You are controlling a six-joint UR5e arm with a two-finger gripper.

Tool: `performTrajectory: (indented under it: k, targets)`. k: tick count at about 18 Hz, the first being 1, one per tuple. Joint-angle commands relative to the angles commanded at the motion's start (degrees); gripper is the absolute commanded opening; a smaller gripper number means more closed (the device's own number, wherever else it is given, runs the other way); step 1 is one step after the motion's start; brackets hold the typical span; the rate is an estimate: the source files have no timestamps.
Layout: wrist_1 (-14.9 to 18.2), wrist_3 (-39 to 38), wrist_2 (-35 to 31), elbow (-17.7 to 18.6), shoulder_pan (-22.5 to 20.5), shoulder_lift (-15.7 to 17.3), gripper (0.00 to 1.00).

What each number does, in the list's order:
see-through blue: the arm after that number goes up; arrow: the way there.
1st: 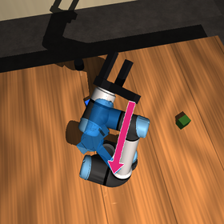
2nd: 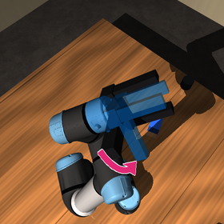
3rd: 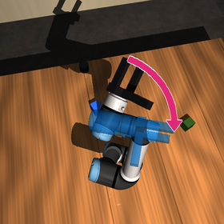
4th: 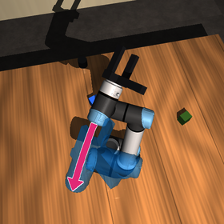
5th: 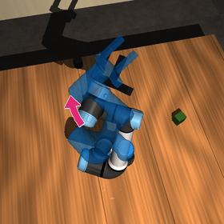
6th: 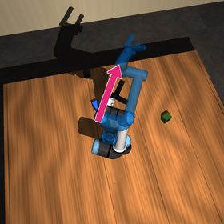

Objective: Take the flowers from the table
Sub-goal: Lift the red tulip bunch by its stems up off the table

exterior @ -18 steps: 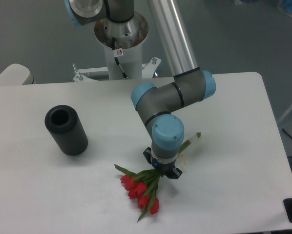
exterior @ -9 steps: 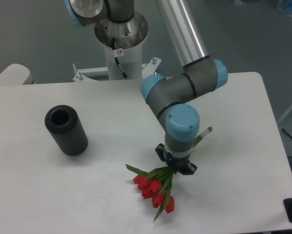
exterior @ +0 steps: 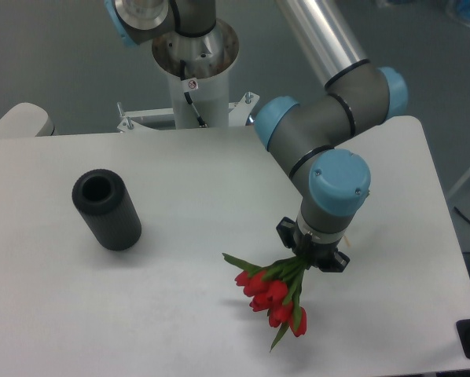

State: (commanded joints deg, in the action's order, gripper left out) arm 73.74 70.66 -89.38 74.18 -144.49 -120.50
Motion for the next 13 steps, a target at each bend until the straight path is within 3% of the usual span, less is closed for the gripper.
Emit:
performTrajectory:
  k: [5, 9, 13]
  targets:
    - [0.61, 1.05, -0.09, -0.96, -0.44, 0.09, 0.0]
    - [3.86, 1.67, 0.26, -3.43, -1.32, 0.09, 0.0]
    - [4.04, 1.67, 0.26, -3.52, -1.32, 0.0, 0.0]
